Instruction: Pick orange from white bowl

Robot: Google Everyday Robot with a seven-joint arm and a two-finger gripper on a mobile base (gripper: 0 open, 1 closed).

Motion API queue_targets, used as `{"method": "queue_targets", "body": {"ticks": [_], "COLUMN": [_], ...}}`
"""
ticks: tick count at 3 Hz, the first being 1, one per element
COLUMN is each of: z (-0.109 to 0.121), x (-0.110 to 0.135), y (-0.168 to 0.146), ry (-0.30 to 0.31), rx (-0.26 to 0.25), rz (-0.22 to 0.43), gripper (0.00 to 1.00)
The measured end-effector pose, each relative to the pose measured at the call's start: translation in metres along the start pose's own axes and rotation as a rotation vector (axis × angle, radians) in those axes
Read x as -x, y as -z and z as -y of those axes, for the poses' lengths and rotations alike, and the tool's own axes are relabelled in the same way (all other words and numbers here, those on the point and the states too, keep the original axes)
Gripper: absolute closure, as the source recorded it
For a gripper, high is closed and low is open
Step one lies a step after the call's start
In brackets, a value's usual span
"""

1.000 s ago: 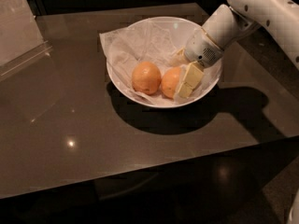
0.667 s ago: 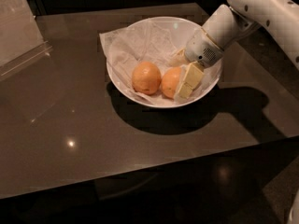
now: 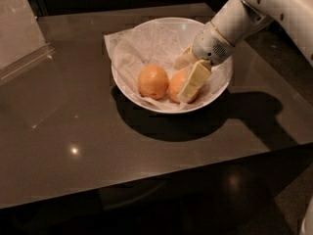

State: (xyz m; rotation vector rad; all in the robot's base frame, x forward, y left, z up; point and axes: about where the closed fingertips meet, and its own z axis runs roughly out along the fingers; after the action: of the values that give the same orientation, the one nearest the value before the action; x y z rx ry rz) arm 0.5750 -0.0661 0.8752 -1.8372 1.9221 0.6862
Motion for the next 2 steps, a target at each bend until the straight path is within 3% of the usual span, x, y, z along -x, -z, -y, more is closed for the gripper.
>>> {"method": "queue_targets", "body": {"ticks": [1,2], "z": [0.0001,0.0006], "x": [0.0000,0.0000], "y": [-0.0001,-0.0009], "ry": [0.000,-0.001], "rx": [0.000,0.000], "rz": [0.000,0.001], "gripper": [0.42,0.56]}}
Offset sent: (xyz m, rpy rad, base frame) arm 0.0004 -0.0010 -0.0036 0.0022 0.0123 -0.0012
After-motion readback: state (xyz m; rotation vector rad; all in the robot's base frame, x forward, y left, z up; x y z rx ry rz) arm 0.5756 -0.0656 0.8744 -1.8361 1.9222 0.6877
